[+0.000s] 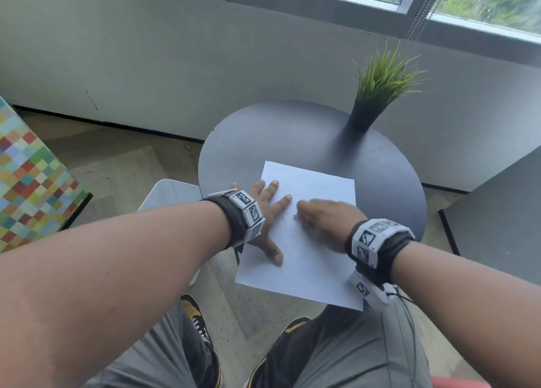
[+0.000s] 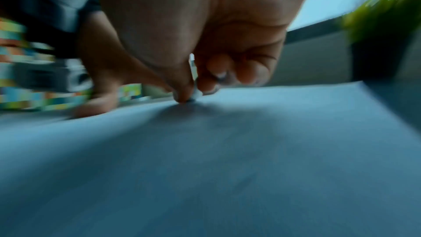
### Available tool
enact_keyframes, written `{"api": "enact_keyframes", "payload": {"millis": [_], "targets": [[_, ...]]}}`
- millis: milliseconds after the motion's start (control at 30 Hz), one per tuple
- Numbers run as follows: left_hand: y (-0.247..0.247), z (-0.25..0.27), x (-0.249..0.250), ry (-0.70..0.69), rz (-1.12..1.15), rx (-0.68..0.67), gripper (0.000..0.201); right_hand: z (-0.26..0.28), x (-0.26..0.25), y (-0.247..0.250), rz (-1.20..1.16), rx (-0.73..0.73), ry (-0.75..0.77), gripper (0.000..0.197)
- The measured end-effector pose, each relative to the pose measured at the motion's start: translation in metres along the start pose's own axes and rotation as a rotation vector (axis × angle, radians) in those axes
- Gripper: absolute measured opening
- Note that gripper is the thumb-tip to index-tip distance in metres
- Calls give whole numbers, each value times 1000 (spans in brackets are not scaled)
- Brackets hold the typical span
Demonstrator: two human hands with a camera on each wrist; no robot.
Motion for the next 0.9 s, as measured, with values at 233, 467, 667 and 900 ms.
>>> {"api": "enact_keyframes", "payload": {"millis": [233, 467, 667, 900], "targets": [[-2, 1, -1, 9, 5, -10, 141, 19, -51, -20, -11, -151, 227, 8], [-3, 3, -2, -1, 41, -13, 142, -12, -35, -8, -31, -28, 79, 21], [-4, 3, -3, 9, 45, -6, 143, -16, -1, 11, -12, 51, -53, 19], [-4, 1, -1, 15, 51, -11, 141, 21, -24, -10, 1, -112, 127, 14]]}}
Point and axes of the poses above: each hand's wrist, its own z-axis away from the middle knuckle, its own y-axis out of the back of the hand, x = y × z, the point moved 7 cm from there along -z, towards the middle knuckle, and after that the axes turned 11 degrees about -z, right-handed, at the moved point
